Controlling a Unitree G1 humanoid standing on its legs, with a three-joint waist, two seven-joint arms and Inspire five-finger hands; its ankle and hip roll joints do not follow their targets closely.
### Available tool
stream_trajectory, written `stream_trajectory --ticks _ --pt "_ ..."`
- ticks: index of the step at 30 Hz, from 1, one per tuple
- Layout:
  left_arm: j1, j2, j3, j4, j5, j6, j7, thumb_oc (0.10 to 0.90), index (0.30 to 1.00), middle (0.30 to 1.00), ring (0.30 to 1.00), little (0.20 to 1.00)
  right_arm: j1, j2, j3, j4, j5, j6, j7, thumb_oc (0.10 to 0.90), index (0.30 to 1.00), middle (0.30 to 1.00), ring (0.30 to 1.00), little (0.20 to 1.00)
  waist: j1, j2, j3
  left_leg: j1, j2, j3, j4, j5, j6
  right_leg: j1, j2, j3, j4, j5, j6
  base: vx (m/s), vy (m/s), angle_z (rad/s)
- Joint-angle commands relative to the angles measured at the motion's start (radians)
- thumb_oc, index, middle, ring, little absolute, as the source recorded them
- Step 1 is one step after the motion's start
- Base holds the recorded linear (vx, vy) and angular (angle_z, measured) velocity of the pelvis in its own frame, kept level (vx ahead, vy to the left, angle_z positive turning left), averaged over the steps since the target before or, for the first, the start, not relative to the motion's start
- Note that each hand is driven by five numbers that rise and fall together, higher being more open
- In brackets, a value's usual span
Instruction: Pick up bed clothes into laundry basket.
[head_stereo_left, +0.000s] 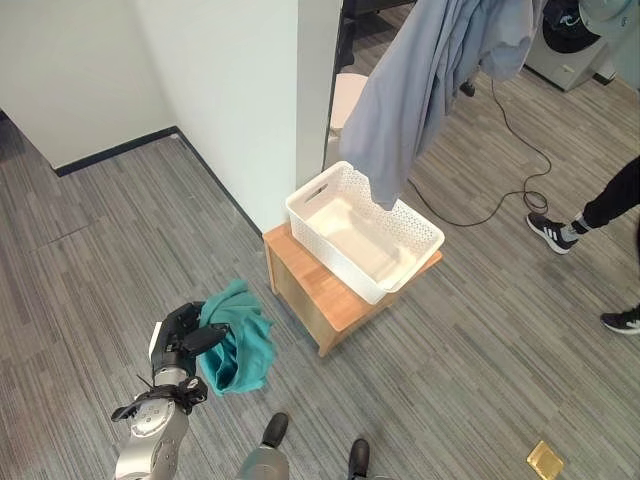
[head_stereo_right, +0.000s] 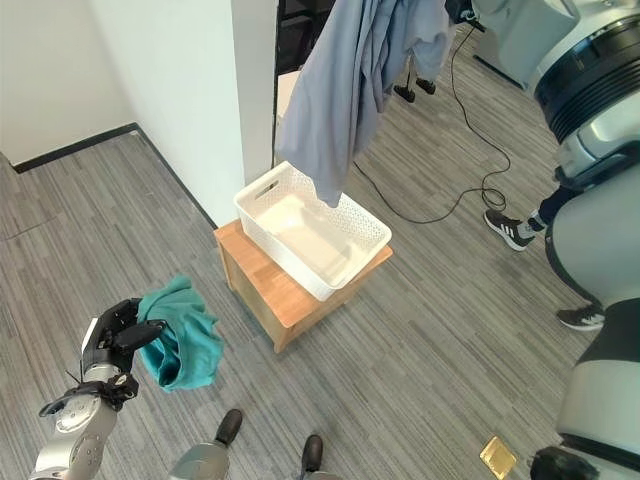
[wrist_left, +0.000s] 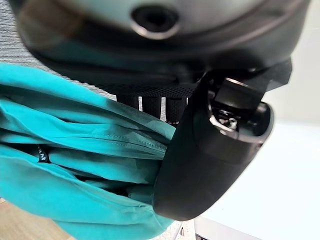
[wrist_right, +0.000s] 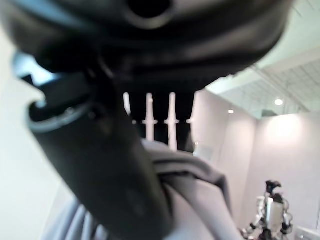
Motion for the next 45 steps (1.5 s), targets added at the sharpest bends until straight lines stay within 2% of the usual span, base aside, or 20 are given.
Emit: stream_trajectory --ticks 1,3,15,25,45 --pt "-0.057 0.094 0.038 -0.088 -0.019 -0.148 -0.003 0.400 0.300 0.300 0.300 0.300 -0.124 0.006 -0.004 0.070 -0.017 0.030 -0.068 0.400 0.300 0.300 0.300 0.300 -0.028 -0.040 -0.119 -0.007 -0.033 0.036 -0.003 -0.038 0.010 0.074 -0.058 0.017 0.015 -0.088 0.061 0.00 0.000 0.00" --pt "-0.056 0.095 0.038 -0.088 -0.019 -0.148 -0.003 0.400 0.300 0.300 0.300 0.300 -0.121 0.005 -0.006 0.069 -0.018 0.031 -0.068 0.400 0.300 0.300 0.300 0.300 -0.028 -0.041 -0.120 -0.006 -0.032 0.036 -0.003 -0.038 0.010 0.074 -0.058 0.017 0.015 -0.088 0.061 0.00 0.000 0.00" --pt "-0.062 0.095 0.033 -0.078 -0.012 -0.153 0.011 0.400 0.300 0.300 0.300 0.300 0.047 0.026 -0.099 0.030 -0.073 0.039 -0.036 0.400 0.300 0.300 0.300 0.300 -0.024 -0.005 -0.080 -0.017 -0.037 0.047 -0.003 -0.028 0.012 0.053 -0.069 0.027 0.026 -0.085 0.059 -0.01 0.003 -0.01" --pt "-0.062 0.093 0.024 -0.093 -0.013 -0.158 0.011 0.400 0.300 0.300 0.300 0.300 0.084 0.028 -0.118 0.050 -0.097 0.046 -0.027 0.400 0.300 0.300 0.300 0.300 -0.018 0.017 -0.046 -0.043 -0.044 0.048 0.000 -0.017 0.015 0.024 -0.071 0.031 0.036 -0.080 0.059 -0.02 0.002 -0.03" --pt "-0.080 0.085 0.003 -0.107 -0.007 -0.161 0.016 0.400 0.300 0.300 0.300 0.300 0.154 0.060 -0.136 0.059 -0.088 0.044 -0.006 0.400 0.300 0.300 0.300 0.300 -0.003 0.016 0.020 -0.091 -0.049 0.031 0.002 0.002 0.017 -0.023 -0.070 0.030 0.054 -0.077 0.054 -0.01 0.000 0.00"
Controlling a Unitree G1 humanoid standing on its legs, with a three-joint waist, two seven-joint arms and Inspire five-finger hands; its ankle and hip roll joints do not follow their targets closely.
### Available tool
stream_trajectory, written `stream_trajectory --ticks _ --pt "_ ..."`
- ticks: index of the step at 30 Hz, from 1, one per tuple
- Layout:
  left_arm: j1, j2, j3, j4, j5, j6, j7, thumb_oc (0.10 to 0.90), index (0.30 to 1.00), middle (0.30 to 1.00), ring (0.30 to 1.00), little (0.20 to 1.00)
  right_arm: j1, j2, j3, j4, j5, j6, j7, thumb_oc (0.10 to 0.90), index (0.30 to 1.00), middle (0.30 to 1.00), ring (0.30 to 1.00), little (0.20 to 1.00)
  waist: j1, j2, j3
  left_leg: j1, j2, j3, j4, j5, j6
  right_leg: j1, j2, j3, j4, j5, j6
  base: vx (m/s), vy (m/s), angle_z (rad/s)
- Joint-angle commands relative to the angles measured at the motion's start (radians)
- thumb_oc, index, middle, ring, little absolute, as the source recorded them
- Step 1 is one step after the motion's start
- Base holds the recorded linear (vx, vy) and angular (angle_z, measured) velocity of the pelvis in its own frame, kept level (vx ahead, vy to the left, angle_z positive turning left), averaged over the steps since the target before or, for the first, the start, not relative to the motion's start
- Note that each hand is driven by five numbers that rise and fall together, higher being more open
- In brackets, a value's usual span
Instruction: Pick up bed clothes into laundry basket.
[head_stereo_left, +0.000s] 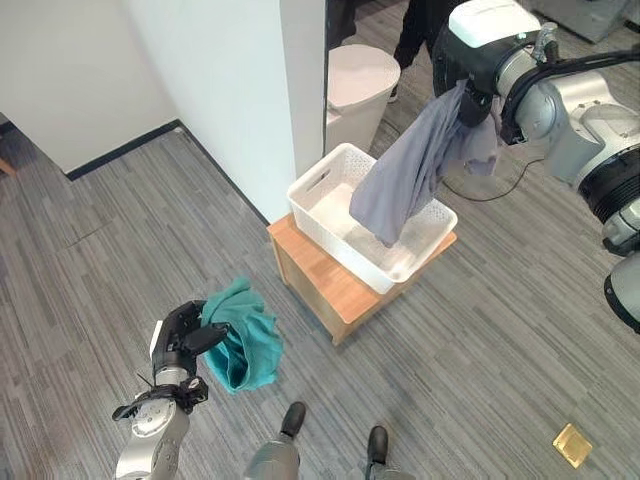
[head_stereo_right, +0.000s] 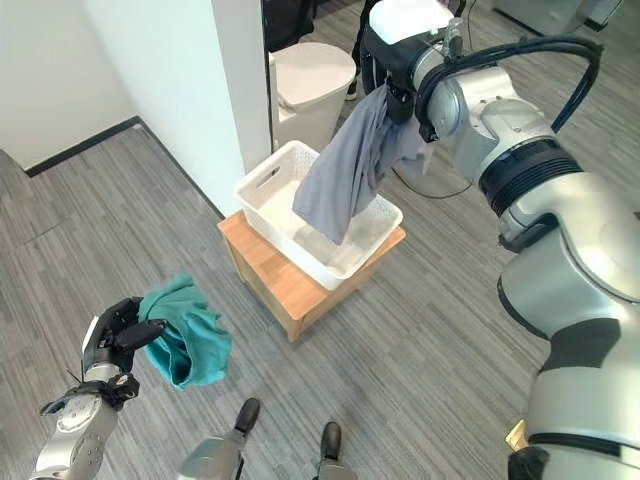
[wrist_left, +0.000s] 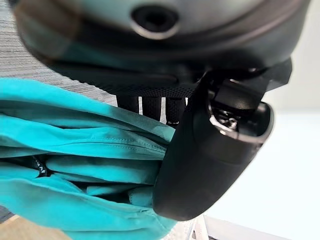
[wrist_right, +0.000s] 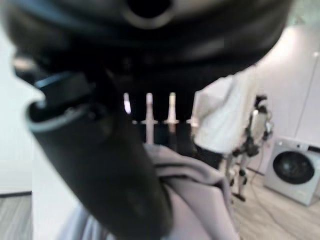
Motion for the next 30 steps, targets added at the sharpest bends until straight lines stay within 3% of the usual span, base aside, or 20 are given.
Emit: stream_trajectory --ticks 1,8,16,24,25,30 --pt "-0.080 0.077 0.022 -0.108 -0.008 -0.138 0.008 0.400 0.300 0.300 0.300 0.300 -0.162 0.013 -0.034 0.057 -0.003 0.022 -0.060 0.400 0.300 0.300 0.300 0.300 -0.004 -0.053 -0.024 -0.054 -0.038 0.011 0.000 0.002 0.015 0.020 -0.058 0.010 0.053 -0.076 0.049 0.00 0.000 0.00" --pt "-0.106 0.080 -0.005 -0.113 -0.008 -0.142 0.002 0.400 0.300 0.300 0.300 0.300 -0.165 0.032 -0.030 0.050 0.049 0.005 -0.040 0.400 0.300 0.300 0.300 0.300 0.008 -0.051 -0.005 -0.072 -0.040 0.006 0.001 0.010 0.013 0.004 -0.060 0.004 0.059 -0.077 0.049 -0.02 0.002 0.07" --pt "-0.124 0.093 -0.025 -0.121 -0.010 -0.144 -0.020 0.400 0.300 0.300 0.300 0.300 -0.157 -0.013 -0.007 0.039 0.177 -0.016 0.024 0.400 0.300 0.300 0.300 0.300 0.032 -0.050 0.018 -0.106 -0.043 -0.013 0.002 0.025 0.006 -0.018 -0.066 -0.019 0.068 -0.075 0.050 -0.01 -0.009 0.05" --pt "-0.136 0.097 -0.034 -0.124 0.002 -0.134 -0.037 0.400 0.300 0.300 0.300 0.300 -0.047 -0.025 -0.008 0.121 0.135 -0.008 0.074 0.400 0.300 0.300 0.300 0.300 0.065 -0.056 0.029 -0.123 -0.045 -0.034 0.004 0.030 0.000 -0.008 -0.063 -0.048 0.053 -0.081 0.049 0.01 -0.026 0.11" --pt "-0.142 0.098 -0.032 -0.125 0.002 -0.133 -0.036 0.400 0.300 0.300 0.300 0.300 -0.033 -0.017 -0.013 0.145 0.112 -0.001 0.073 0.800 0.900 0.900 0.900 0.900 0.068 -0.056 0.029 -0.123 -0.044 -0.034 0.004 0.030 0.000 -0.007 -0.063 -0.049 0.051 -0.082 0.048 0.00 -0.010 0.05" --pt "-0.164 0.099 -0.034 -0.113 -0.009 -0.136 -0.037 0.400 0.300 0.300 0.300 0.300 -0.020 0.014 -0.064 0.230 0.140 0.022 0.092 0.800 0.900 0.900 0.900 0.900 0.078 -0.057 0.023 -0.123 -0.045 -0.037 0.002 0.029 -0.002 0.000 -0.063 -0.052 0.041 -0.084 0.047 0.01 -0.001 0.07"
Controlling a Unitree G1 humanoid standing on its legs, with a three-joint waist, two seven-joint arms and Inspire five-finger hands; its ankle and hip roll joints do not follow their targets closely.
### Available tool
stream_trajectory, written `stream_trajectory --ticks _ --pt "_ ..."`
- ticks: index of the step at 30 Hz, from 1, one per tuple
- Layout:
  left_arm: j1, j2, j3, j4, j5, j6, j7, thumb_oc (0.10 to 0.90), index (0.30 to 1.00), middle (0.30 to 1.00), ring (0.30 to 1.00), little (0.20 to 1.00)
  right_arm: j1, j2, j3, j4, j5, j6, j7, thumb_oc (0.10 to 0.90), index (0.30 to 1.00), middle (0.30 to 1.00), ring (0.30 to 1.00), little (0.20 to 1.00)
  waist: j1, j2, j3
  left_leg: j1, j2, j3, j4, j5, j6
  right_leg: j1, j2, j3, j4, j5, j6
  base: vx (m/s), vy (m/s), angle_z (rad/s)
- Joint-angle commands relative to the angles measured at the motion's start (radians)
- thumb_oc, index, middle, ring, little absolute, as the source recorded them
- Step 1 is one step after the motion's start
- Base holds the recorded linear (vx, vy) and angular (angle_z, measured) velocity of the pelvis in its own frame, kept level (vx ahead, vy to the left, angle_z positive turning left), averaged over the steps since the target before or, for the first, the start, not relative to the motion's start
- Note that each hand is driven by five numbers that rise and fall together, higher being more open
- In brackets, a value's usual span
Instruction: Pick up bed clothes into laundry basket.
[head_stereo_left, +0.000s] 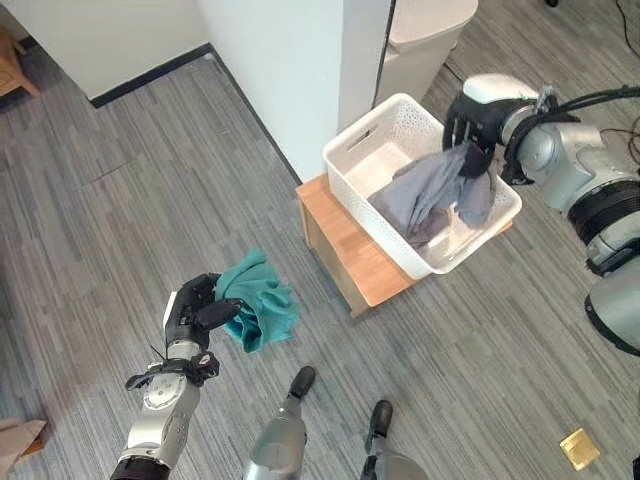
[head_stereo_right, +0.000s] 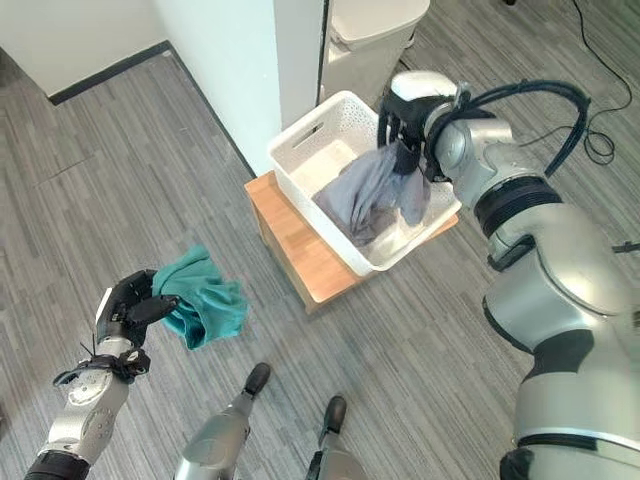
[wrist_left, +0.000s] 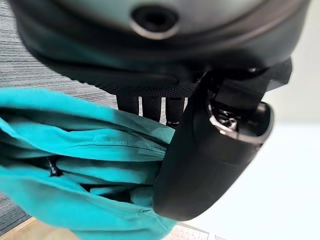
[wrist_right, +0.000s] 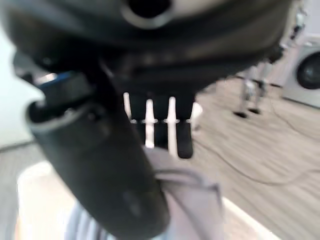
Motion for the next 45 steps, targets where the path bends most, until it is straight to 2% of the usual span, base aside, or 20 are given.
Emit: stream_trajectory --ticks 1,4,8,16,22,30,31,33,34,35,39,40,43,45 --pt "-0.043 0.092 0.008 -0.114 -0.011 -0.128 -0.008 0.400 0.300 0.300 0.300 0.300 -0.157 -0.025 -0.023 0.065 0.071 0.013 -0.044 0.800 0.900 0.900 0.900 0.900 0.009 -0.071 -0.065 -0.057 -0.041 0.032 -0.004 0.023 0.006 0.026 -0.062 0.028 0.038 -0.083 0.045 0.00 0.000 0.00" --pt "-0.045 0.089 0.008 -0.116 -0.012 -0.124 -0.014 0.400 0.300 0.300 0.300 0.300 -0.195 -0.050 -0.043 0.060 0.197 0.020 -0.009 0.800 0.900 0.900 0.900 0.900 0.005 -0.078 -0.072 -0.054 -0.042 0.033 -0.005 0.021 0.005 0.034 -0.063 0.025 0.031 -0.083 0.046 0.01 0.000 0.01" --pt "-0.038 0.090 0.012 -0.118 -0.014 -0.118 -0.025 0.400 0.300 0.300 0.300 0.300 -0.285 -0.101 0.007 0.038 0.316 0.026 0.025 0.800 0.900 0.900 0.900 0.900 -0.008 -0.098 -0.085 -0.047 -0.038 0.040 -0.005 0.015 0.004 0.042 -0.065 0.027 0.027 -0.083 0.049 0.00 0.000 0.00" --pt "-0.038 0.103 0.015 -0.112 -0.019 -0.111 -0.047 0.400 0.300 0.300 0.300 0.300 -0.413 -0.193 0.126 -0.023 0.405 0.023 0.066 0.800 0.900 0.900 0.900 0.900 -0.041 -0.121 -0.113 -0.026 -0.034 0.055 -0.007 0.004 0.001 0.053 -0.065 0.039 0.025 -0.083 0.052 0.00 0.000 0.00" --pt "-0.040 0.111 0.023 -0.103 -0.013 -0.110 -0.051 0.400 0.300 0.300 0.300 0.300 -0.465 -0.244 0.184 -0.070 0.424 0.019 0.078 0.800 0.900 0.900 0.900 0.900 -0.058 -0.128 -0.134 -0.013 -0.033 0.064 -0.007 -0.003 0.001 0.064 -0.066 0.045 0.024 -0.082 0.055 0.01 -0.003 -0.02" --pt "-0.054 0.113 0.055 -0.092 -0.013 -0.121 -0.036 0.400 0.300 0.300 0.300 0.300 -0.494 -0.355 0.208 -0.191 0.480 -0.007 0.056 0.800 0.900 0.900 0.900 0.900 -0.087 -0.132 -0.174 0.015 -0.028 0.074 -0.010 -0.014 -0.001 0.084 -0.066 0.051 0.027 -0.087 0.057 0.01 -0.005 -0.06" --pt "-0.075 0.126 0.085 -0.089 -0.013 -0.131 -0.015 0.400 0.300 0.300 0.300 0.300 -0.473 -0.401 0.183 -0.308 0.502 -0.029 0.028 0.800 0.900 0.900 0.900 0.900 -0.105 -0.124 -0.187 0.026 -0.024 0.084 -0.010 -0.018 -0.001 0.087 -0.066 0.059 0.029 -0.087 0.058 0.00 0.000 0.00" --pt "-0.088 0.148 0.101 -0.096 -0.007 -0.137 -0.005 0.400 0.300 0.300 0.300 0.300 -0.439 -0.428 0.147 -0.379 0.516 -0.037 0.011 0.800 0.900 0.900 0.900 0.900 -0.113 -0.122 -0.192 0.033 -0.021 0.089 -0.011 -0.020 -0.002 0.090 -0.065 0.063 0.031 -0.087 0.058 0.00 0.002 -0.08" --pt "-0.109 0.165 0.131 -0.108 -0.001 -0.146 0.012 0.400 0.300 0.300 0.300 0.300 -0.397 -0.457 0.108 -0.449 0.545 -0.052 -0.005 0.800 0.900 0.900 0.900 0.900 -0.126 -0.105 -0.199 0.040 -0.019 0.098 -0.011 -0.022 -0.001 0.092 -0.065 0.070 0.031 -0.087 0.059 0.02 0.016 -0.08" --pt "-0.116 0.188 0.153 -0.114 0.001 -0.148 0.021 0.400 0.300 0.300 0.300 0.300 -0.327 -0.488 0.051 -0.521 0.544 -0.055 -0.006 0.800 0.900 0.900 0.900 0.900 -0.136 -0.102 -0.206 0.053 -0.014 0.107 -0.011 -0.027 0.000 0.097 -0.063 0.077 0.030 -0.088 0.059 0.03 0.024 -0.04" --pt "-0.211 0.343 0.203 -0.137 -0.021 -0.168 0.031 0.400 0.300 0.300 0.300 0.300 -0.078 -0.599 -0.117 -0.672 0.532 -0.072 -0.008 0.800 0.900 0.900 0.900 0.900 -0.180 -0.071 -0.233 0.070 -0.011 0.134 -0.010 -0.024 0.002 0.096 -0.065 0.102 0.031 -0.074 0.064 -0.02 0.036 -0.25" --pt "-0.241 0.369 0.200 -0.126 -0.034 -0.172 0.031 0.400 0.300 0.300 0.300 0.300 -0.029 -0.620 -0.145 -0.664 0.540 -0.075 -0.018 0.800 0.900 0.900 0.900 0.900 -0.198 -0.055 -0.242 0.075 -0.012 0.141 -0.010 -0.025 0.003 0.095 -0.065 0.110 0.031 -0.071 0.066 -0.05 0.055 -0.15" --pt "-0.292 0.431 0.193 -0.073 -0.071 -0.178 0.022 0.400 0.300 0.300 0.300 0.300 0.245 -0.708 -0.359 -0.734 0.486 -0.070 -0.020 0.800 0.900 0.900 0.900 0.900 -0.239 -0.035 -0.260 0.092 -0.016 0.161 -0.011 -0.035 0.006 0.093 -0.069 0.138 0.038 -0.066 0.071 0.01 0.048 -0.05" --pt "-0.285 0.461 0.233 -0.062 -0.074 -0.178 0.021 0.400 0.300 0.300 0.300 0.300 0.435 -0.759 -0.499 -0.752 0.415 -0.058 -0.018 0.800 0.900 0.900 0.900 0.900 -0.278 -0.003 -0.270 0.104 -0.017 0.177 -0.012 -0.041 0.009 0.091 -0.074 0.156 0.044 -0.062 0.076 0.01 0.049 -0.08"
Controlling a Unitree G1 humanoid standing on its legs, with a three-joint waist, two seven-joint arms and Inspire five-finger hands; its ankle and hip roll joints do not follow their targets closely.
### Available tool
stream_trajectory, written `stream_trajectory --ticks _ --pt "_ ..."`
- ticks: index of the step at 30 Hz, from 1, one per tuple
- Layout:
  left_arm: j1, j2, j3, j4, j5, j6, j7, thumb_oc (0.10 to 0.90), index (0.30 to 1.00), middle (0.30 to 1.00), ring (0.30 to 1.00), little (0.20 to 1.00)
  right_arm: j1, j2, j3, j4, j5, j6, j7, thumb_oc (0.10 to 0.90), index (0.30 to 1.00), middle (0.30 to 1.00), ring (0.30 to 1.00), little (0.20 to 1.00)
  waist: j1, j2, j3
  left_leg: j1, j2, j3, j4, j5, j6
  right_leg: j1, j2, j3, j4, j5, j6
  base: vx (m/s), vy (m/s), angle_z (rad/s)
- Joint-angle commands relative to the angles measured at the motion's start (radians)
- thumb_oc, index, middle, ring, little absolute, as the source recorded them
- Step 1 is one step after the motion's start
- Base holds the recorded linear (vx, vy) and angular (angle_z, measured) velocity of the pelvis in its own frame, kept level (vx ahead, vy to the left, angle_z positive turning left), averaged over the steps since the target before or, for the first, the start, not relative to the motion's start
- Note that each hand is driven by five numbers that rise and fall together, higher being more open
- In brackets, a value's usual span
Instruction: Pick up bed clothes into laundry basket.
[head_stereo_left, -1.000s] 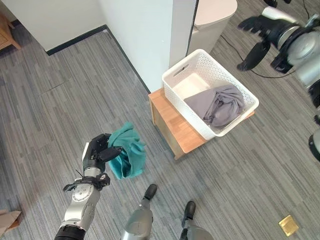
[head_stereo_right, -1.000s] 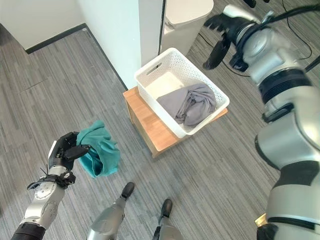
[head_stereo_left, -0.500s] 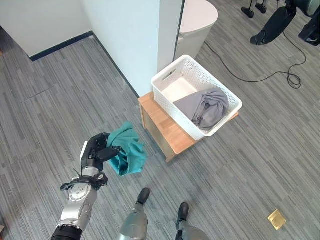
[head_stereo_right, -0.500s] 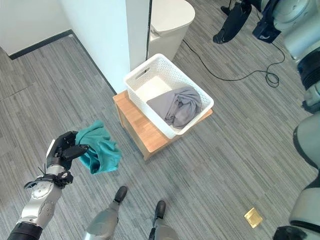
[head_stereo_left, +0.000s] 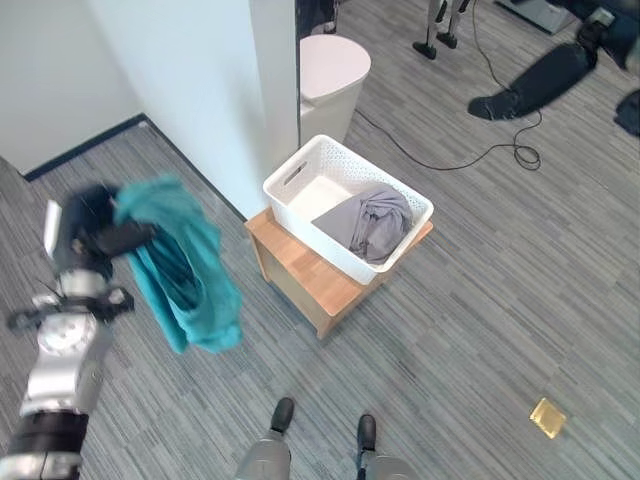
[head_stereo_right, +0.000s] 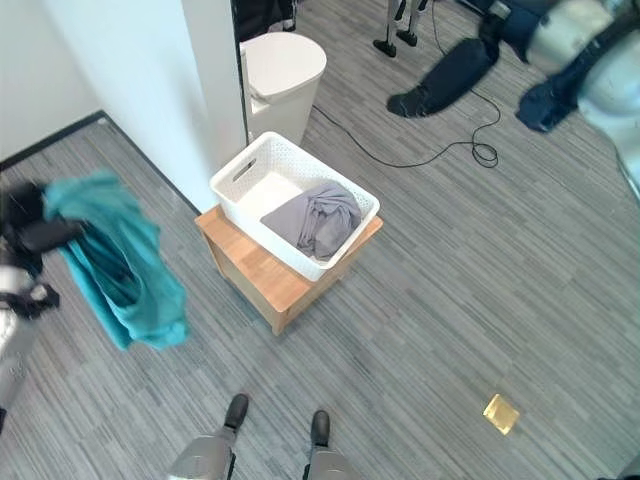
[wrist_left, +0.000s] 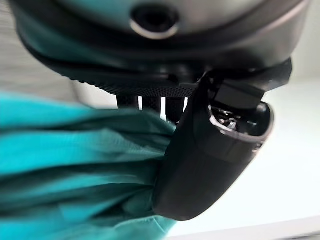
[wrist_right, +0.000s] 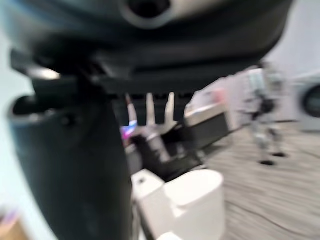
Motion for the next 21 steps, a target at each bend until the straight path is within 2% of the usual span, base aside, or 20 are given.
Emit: stream_trajectory --ticks 1,2,3,4,5,6,7,9,11,12,13,14,16,17,18,20,21 --pt "-0.003 0.102 0.043 -0.042 -0.041 -0.133 -0.008 0.400 0.300 0.300 0.300 0.300 0.239 -0.148 -0.150 0.009 -0.104 0.006 -0.059 0.800 0.900 0.900 0.900 0.900 -0.105 0.019 -0.225 -0.016 -0.004 0.090 0.000 -0.049 -0.011 0.011 -0.048 0.064 0.045 -0.064 0.070 0.01 0.032 -0.22" --pt "-0.003 0.108 0.040 -0.045 -0.041 -0.132 -0.009 0.400 0.300 0.300 0.300 0.300 0.287 -0.146 -0.197 0.001 -0.108 0.007 -0.059 0.800 0.900 0.900 0.900 0.900 -0.103 0.013 -0.225 -0.016 -0.003 0.090 0.000 -0.049 -0.011 0.011 -0.047 0.063 0.045 -0.064 0.070 0.01 0.033 -0.30" --pt "0.020 0.142 0.084 -0.047 -0.047 -0.136 -0.010 0.400 0.300 0.300 0.300 0.300 0.524 -0.141 -0.410 -0.011 -0.104 0.006 -0.059 0.800 0.900 0.900 0.900 0.900 -0.135 0.027 -0.234 -0.010 -0.005 0.099 0.000 -0.053 -0.009 0.010 -0.050 0.070 0.045 -0.061 0.073 0.00 0.023 -0.28" --pt "0.020 0.169 0.092 -0.041 -0.042 -0.136 -0.006 0.400 0.300 0.300 0.300 0.300 0.663 -0.121 -0.527 -0.018 -0.096 0.005 -0.053 0.800 0.900 0.900 0.900 0.900 -0.146 0.030 -0.236 -0.006 -0.005 0.106 -0.001 -0.055 -0.008 0.008 -0.052 0.075 0.046 -0.060 0.076 -0.01 0.030 -0.24" --pt "0.021 0.193 0.100 -0.042 -0.039 -0.137 -0.008 0.400 0.300 0.300 0.300 0.300 0.755 -0.107 -0.597 -0.016 -0.095 0.006 -0.045 0.800 0.900 0.900 0.900 0.900 -0.157 0.033 -0.236 -0.005 -0.004 0.112 -0.001 -0.056 -0.006 0.004 -0.052 0.079 0.048 -0.058 0.077 -0.02 0.019 -0.19" --pt "0.001 0.215 0.085 -0.047 -0.041 -0.138 -0.008 0.400 0.300 0.300 0.300 0.300 0.945 -0.075 -0.771 -0.030 -0.102 0.008 -0.043 0.800 0.900 0.900 0.900 0.900 -0.148 0.024 -0.235 -0.003 -0.005 0.117 -0.001 -0.056 -0.005 0.001 -0.051 0.084 0.049 -0.058 0.078 -0.02 0.024 -0.13" --pt "-0.004 0.244 0.092 -0.057 -0.039 -0.143 -0.007 0.400 0.300 0.300 0.300 0.300 1.112 -0.009 -0.909 -0.028 -0.108 0.012 -0.048 0.800 0.900 0.900 0.900 0.900 -0.158 0.029 -0.234 0.001 -0.004 0.125 -0.003 -0.057 -0.004 -0.003 -0.050 0.093 0.049 -0.055 0.079 -0.01 0.017 -0.15" --pt "-0.031 0.254 0.072 -0.061 -0.043 -0.143 -0.011 0.400 0.300 0.300 0.300 0.300 1.207 0.031 -0.996 -0.041 -0.108 0.014 -0.048 0.800 0.900 0.900 0.900 0.900 -0.147 0.030 -0.233 0.002 -0.003 0.128 -0.003 -0.058 -0.003 -0.002 -0.050 0.094 0.049 -0.055 0.080 0.00 0.004 -0.28" --pt "-0.071 0.268 0.049 -0.078 -0.055 -0.148 -0.019 0.400 0.300 0.300 0.300 0.300 1.270 0.131 -1.039 -0.020 -0.081 0.011 -0.063 0.800 0.900 0.900 0.900 0.900 -0.155 0.042 -0.234 0.004 -0.003 0.132 -0.004 -0.057 -0.002 -0.003 -0.049 0.098 0.049 -0.056 0.081 0.00 0.004 -0.34" --pt "-0.078 0.270 0.041 -0.076 -0.055 -0.148 -0.019 0.400 0.300 0.300 0.300 0.300 1.278 0.135 -1.047 -0.022 -0.081 0.011 -0.063 0.800 0.900 0.900 0.900 0.900 -0.151 0.039 -0.233 0.004 -0.003 0.132 -0.004 -0.057 -0.002 -0.003 -0.049 0.097 0.049 -0.056 0.081 0.00 0.021 -0.19" --pt "-0.150 0.334 0.007 -0.082 -0.029 -0.153 -0.012 0.400 0.300 0.300 0.300 0.300 1.304 0.265 -1.042 -0.009 -0.046 0.009 -0.070 0.800 0.900 0.900 0.900 0.900 -0.163 0.057 -0.234 0.005 -0.002 0.138 -0.005 -0.057 -0.001 -0.004 -0.052 0.096 0.048 -0.054 0.085 0.00 0.014 -0.13" --pt "-0.158 0.337 -0.002 -0.079 -0.029 -0.153 -0.011 0.400 0.300 0.300 0.300 0.300 1.307 0.270 -1.045 -0.010 -0.046 0.009 -0.070 0.800 0.900 0.900 0.900 0.900 -0.161 0.054 -0.233 0.005 -0.002 0.138 -0.005 -0.057 -0.001 -0.004 -0.052 0.095 0.047 -0.055 0.085 0.00 0.000 0.00" --pt "-0.306 0.429 -0.059 -0.076 -0.001 -0.171 0.017 0.400 0.300 0.300 0.300 0.300 1.340 0.417 -1.011 -0.005 -0.013 0.009 -0.061 0.800 0.900 0.900 0.900 0.900 -0.177 0.071 -0.239 0.004 -0.004 0.141 -0.006 -0.055 0.000 -0.002 -0.053 0.090 0.045 -0.055 0.088 0.00 0.000 0.00" --pt "-0.323 0.433 -0.076 -0.070 -0.002 -0.172 0.017 0.400 0.300 0.300 0.300 0.300 1.343 0.423 -1.014 -0.006 -0.014 0.009 -0.062 0.800 0.900 0.900 0.900 0.900 -0.175 0.066 -0.238 0.003 -0.004 0.139 -0.006 -0.055 0.000 -0.001 -0.054 0.089 0.045 -0.056 0.088 0.00 0.000 0.00" --pt "-0.399 0.451 -0.112 -0.052 -0.016 -0.182 0.029 0.400 0.300 0.300 0.300 0.300 1.361 0.485 -1.004 -0.005 -0.003 0.008 -0.065 0.800 0.900 0.900 0.900 0.900 -0.177 0.066 -0.241 0.002 -0.006 0.138 -0.006 -0.055 0.000 0.001 -0.056 0.086 0.044 -0.056 0.090 -0.01 -0.013 0.07" --pt "-0.479 0.489 -0.137 -0.018 -0.023 -0.186 0.045 0.400 0.300 0.300 0.300 0.300 1.378 0.555 -0.988 -0.001 0.005 0.012 -0.066 0.800 0.900 0.900 0.900 0.900 -0.185 0.078 -0.248 0.001 -0.007 0.137 -0.007 -0.056 -0.001 0.000 -0.059 0.084 0.041 -0.055 0.092 0.01 -0.018 0.06" --pt "-0.567 0.512 -0.196 0.012 -0.024 -0.190 0.055 0.400 0.300 0.300 0.300 0.300 1.377 0.603 -0.975 0.009 0.019 0.011 -0.075 0.800 0.900 0.900 0.900 0.900 -0.186 0.077 -0.251 0.000 -0.007 0.135 -0.007 -0.056 -0.001 0.000 -0.060 0.083 0.040 -0.054 0.093 0.04 -0.014 0.05"
